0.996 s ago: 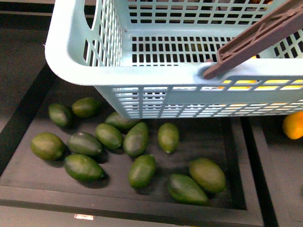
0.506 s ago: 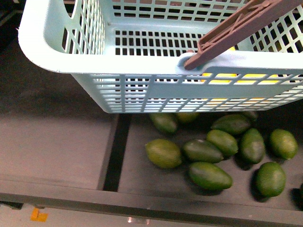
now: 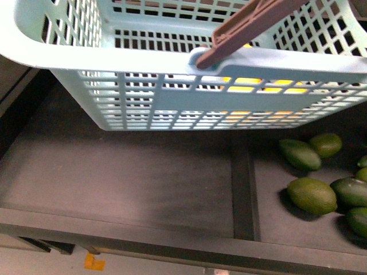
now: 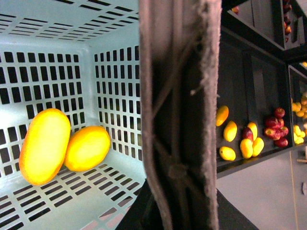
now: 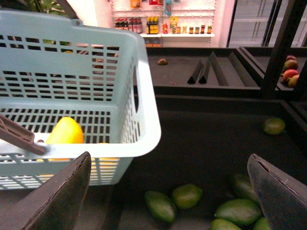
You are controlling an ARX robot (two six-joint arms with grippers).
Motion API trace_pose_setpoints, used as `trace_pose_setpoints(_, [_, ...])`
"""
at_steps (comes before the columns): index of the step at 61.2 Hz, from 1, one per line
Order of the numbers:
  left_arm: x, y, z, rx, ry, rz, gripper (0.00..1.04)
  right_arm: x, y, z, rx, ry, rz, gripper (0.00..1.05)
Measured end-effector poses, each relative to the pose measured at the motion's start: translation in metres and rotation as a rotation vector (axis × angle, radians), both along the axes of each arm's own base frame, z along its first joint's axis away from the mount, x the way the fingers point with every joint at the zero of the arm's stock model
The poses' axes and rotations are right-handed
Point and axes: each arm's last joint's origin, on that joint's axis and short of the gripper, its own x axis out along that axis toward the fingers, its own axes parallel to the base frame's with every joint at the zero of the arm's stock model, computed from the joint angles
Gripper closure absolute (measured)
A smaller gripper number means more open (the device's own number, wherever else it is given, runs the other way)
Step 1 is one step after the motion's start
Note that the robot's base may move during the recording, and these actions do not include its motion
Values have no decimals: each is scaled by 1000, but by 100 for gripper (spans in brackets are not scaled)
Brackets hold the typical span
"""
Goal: Pick lemon and mango into basket
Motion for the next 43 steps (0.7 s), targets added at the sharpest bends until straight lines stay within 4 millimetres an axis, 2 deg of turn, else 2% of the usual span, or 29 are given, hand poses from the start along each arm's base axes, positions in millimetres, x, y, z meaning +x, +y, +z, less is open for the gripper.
trace_pose_setpoints(5, [0, 0, -1, 25, -19, 22, 99, 0, 0, 0, 0, 0, -2, 9])
trace_pose_setpoints(9, [0, -4, -3, 99, -53, 189, 99, 0, 0, 0, 0, 0, -3, 9])
trace_pose_setpoints(10, [2, -4, -4, 117, -65, 288, 99, 0, 0, 0, 0, 0, -3, 9])
trace_pose_setpoints(15, [8, -4, -8, 121, -94, 525, 99, 0, 0, 0, 0, 0, -3, 9])
trace_pose_setpoints(21, [27, 12, -12, 73, -107, 662, 99, 0, 0, 0, 0, 0, -7, 9])
trace_pose_setpoints(29, [56, 38, -25, 23, -75, 753, 99, 0, 0, 0, 0, 0, -7, 9])
trace_pose_setpoints(38, [89, 63, -60, -16, -2, 834, 99, 0, 0, 0, 0, 0, -6, 9])
trace_pose_setpoints(43, [112, 73, -91, -42, 68, 906, 99, 0, 0, 0, 0, 0, -7, 9])
